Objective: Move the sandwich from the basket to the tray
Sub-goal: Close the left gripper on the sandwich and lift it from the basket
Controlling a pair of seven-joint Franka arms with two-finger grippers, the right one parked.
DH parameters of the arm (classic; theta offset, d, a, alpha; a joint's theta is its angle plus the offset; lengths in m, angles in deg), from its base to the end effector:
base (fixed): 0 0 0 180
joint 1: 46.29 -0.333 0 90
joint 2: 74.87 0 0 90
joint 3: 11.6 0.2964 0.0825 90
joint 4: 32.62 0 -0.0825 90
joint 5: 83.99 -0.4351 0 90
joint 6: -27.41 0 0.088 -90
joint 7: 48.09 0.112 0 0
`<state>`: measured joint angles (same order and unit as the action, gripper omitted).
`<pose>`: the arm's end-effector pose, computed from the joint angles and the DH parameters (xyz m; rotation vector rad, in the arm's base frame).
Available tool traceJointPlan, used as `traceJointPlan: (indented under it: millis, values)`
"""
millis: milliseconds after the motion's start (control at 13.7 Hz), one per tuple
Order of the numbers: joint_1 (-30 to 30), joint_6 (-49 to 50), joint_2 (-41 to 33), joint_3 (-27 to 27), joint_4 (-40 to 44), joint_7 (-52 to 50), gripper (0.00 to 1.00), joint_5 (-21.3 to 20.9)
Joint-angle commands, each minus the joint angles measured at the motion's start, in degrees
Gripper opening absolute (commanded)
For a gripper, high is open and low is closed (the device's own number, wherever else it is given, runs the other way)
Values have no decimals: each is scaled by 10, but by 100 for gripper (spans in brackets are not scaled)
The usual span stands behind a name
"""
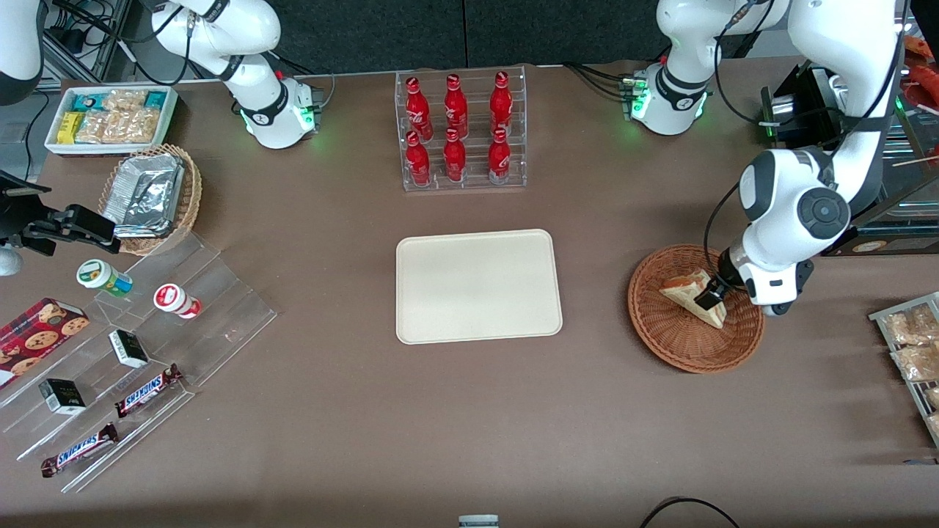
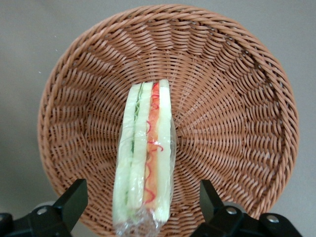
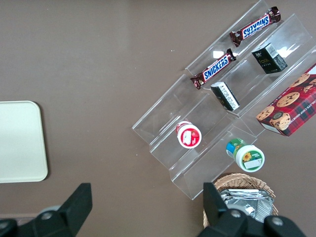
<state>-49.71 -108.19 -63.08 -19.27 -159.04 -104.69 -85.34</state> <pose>0.5741 -0.0437 0.2220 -2.8179 -1.3589 0.0676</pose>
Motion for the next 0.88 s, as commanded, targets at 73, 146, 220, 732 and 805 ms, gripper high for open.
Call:
traceJointPlan:
  millis: [73, 146, 220, 732, 805]
  values:
    - [-4, -19, 18, -13, -4, -29, 100, -2]
    - [-4, -19, 24, -13, -7, -30, 100, -2]
    - [-4, -24, 27, -13, -8, -30, 98, -1]
    - [0, -12, 24, -13, -16, -47, 0, 0]
    - [3, 9, 14, -13, -11, -46, 0, -1]
